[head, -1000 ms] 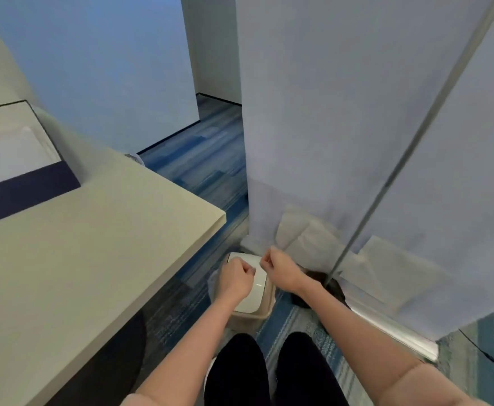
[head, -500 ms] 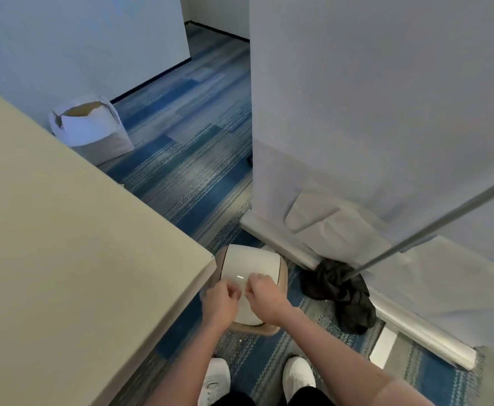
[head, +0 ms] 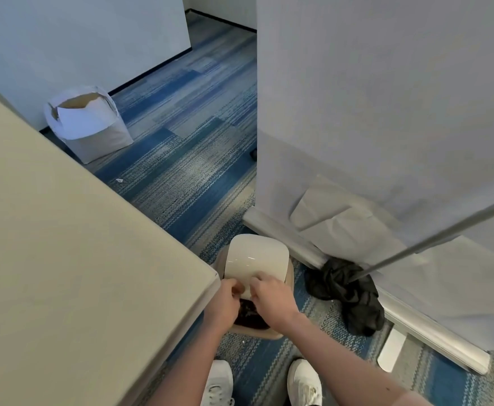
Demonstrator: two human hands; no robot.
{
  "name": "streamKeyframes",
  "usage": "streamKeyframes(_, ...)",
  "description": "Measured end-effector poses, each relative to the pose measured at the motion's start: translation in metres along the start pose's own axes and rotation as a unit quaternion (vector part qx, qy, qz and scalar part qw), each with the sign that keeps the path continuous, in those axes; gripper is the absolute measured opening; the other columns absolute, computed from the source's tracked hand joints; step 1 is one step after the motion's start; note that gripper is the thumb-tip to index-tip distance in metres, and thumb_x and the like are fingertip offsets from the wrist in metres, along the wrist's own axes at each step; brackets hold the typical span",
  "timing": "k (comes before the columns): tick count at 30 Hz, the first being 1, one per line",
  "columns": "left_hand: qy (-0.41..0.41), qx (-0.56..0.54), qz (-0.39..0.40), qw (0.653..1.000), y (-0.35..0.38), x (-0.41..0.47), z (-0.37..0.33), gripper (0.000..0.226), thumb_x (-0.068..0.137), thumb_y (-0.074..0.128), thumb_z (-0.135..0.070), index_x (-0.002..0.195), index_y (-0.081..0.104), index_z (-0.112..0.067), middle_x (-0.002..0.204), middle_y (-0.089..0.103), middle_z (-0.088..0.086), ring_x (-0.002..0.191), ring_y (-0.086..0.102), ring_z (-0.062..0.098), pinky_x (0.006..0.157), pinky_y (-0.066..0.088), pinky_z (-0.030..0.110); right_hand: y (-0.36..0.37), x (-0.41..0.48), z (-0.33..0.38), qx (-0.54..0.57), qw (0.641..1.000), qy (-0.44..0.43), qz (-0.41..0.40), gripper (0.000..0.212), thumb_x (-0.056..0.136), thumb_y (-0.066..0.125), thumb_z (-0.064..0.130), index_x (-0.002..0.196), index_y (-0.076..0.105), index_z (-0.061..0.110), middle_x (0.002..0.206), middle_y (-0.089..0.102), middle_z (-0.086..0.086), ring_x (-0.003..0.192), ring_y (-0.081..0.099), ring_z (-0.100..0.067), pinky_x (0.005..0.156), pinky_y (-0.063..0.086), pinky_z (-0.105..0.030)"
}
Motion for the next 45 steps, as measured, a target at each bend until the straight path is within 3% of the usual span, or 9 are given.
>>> streamKeyframes(4, 0.013, 0.038, -0.012, 0.999, -0.003, 0.003, -0.004, 0.009, 0.089, 0.056, -0.013, 0.093, 0.064, -0.013, 0.096, 0.067, 0.0, 0.085, 0.059, 0.014, 0.072, 0.043, 0.024, -0.002, 0.001, 0.0, -0.015, 1.0, 0.006, 0.018, 0.03, 0.096, 0.049, 0.027, 0.117, 0.055, 0.006, 0.128, 0.053, -0.008, 0.113, 0.054, -0.03, 0.085, 0.045, -0.039)
streamKeyframes(10, 0.033, 0.085, -0.017, 0.996, -0.003, 0.006, -0.01, 0.01, 0.093, 0.052, -0.016, 0.096, 0.062, -0.014, 0.106, 0.062, -0.001, 0.085, 0.052, 0.012, 0.07, 0.035, 0.024, -0.003, -0.002, 0.003, -0.01, 0.999, -0.033, -0.011, 0.033, 0.087, 0.046, -0.001, 0.115, 0.058, 0.011, 0.122, 0.059, -0.007, 0.107, 0.057, -0.03, 0.076, 0.041, -0.036)
streamKeyframes(15, 0.038, 0.105, -0.015, 0.994, -0.004, 0.005, -0.012, 0.016, 0.094, 0.048, -0.014, 0.101, 0.062, -0.013, 0.104, 0.065, 0.001, 0.082, 0.05, 0.013, 0.067, 0.034, 0.025, 0.0, -0.002, 0.001, -0.014, 1.0, -0.019, 0.002, 0.017, 0.095, 0.049, 0.02, 0.11, 0.053, 0.013, 0.112, 0.064, -0.006, 0.101, 0.06, -0.028, 0.071, 0.041, -0.036)
streamKeyframes(20, 0.05, 0.112, -0.022, 0.992, -0.007, 0.004, -0.014, 0.023, 0.092, 0.046, -0.007, 0.103, 0.064, -0.016, 0.112, 0.064, -0.002, 0.096, 0.06, 0.018, 0.071, 0.037, 0.024, -0.003, -0.001, -0.001, -0.002, 1.0, -0.022, -0.005, 0.021, 0.094, 0.046, 0.014, 0.114, 0.052, 0.016, 0.108, 0.066, -0.006, 0.096, 0.062, -0.029, 0.066, 0.036, -0.033)
streamKeyframes(25, 0.038, 0.114, -0.004, 0.993, -0.011, 0.002, -0.017, 0.019, 0.097, 0.047, -0.021, 0.104, 0.063, -0.017, 0.1, 0.069, 0.001, 0.079, 0.055, 0.014, 0.067, 0.042, 0.029, -0.007, -0.005, 0.002, -0.005, 0.999, -0.035, -0.008, 0.015, 0.094, 0.046, 0.013, 0.108, 0.051, 0.013, 0.109, 0.064, -0.006, 0.097, 0.06, -0.027, 0.066, 0.034, -0.031)
streamKeyframes(28, 0.03, 0.113, -0.004, 0.993, -0.015, 0.001, -0.019, 0.016, 0.094, 0.05, -0.019, 0.104, 0.062, -0.019, 0.102, 0.068, -0.001, 0.087, 0.06, 0.015, 0.074, 0.05, 0.03, -0.016, -0.007, 0.004, -0.009, 0.999, -0.03, -0.008, 0.019, 0.098, 0.043, 0.027, 0.103, 0.053, 0.012, 0.104, 0.065, -0.007, 0.094, 0.061, -0.028, 0.068, 0.036, -0.034)
streamKeyframes(31, 0.029, 0.126, -0.022, 0.991, -0.026, -0.004, -0.03, 0.016, 0.096, 0.048, -0.027, 0.104, 0.06, -0.02, 0.103, 0.064, -0.004, 0.084, 0.053, 0.013, 0.068, 0.043, 0.029, -0.031, -0.011, 0.008, -0.019, 0.999, -0.032, -0.02, 0.023, 0.099, 0.041, 0.03, 0.105, 0.052, 0.012, 0.105, 0.065, -0.007, 0.095, 0.061, -0.029, 0.071, 0.039, -0.036)
streamKeyframes(36, 0.043, 0.122, -0.084, 0.988, -0.057, -0.023, -0.071, 0.007, 0.093, 0.053, -0.029, 0.09, 0.059, -0.028, 0.098, 0.066, -0.005, 0.079, 0.062, 0.017, 0.07, 0.054, 0.036, -0.078, -0.029, 0.013, -0.029, 0.996, -0.031, -0.077, 0.031, 0.1, 0.036, 0.035, 0.095, 0.056, 0.012, 0.097, 0.065, -0.007, 0.096, 0.056, -0.028, 0.08, 0.038, -0.038)
streamKeyframes(45, 0.154, 0.025, -0.153, 0.976, -0.122, -0.113, -0.2, 0.012, 0.093, 0.054, -0.021, 0.101, 0.063, -0.022, 0.103, 0.068, -0.003, 0.092, 0.064, 0.016, 0.079, 0.053, 0.035, -0.237, -0.125, 0.012, 0.036, 0.961, 0.02, -0.275, 0.027, 0.099, 0.039, 0.03, 0.118, 0.056, 0.023, 0.116, 0.061, 0.002, 0.109, 0.053, -0.02, 0.089, 0.038, -0.034)
Point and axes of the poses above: each hand's wrist, its own x-axis towards the middle knuckle, its own y-axis out of the palm, z = x × y, the point moved 8 cm from there along x, towards the middle knuckle
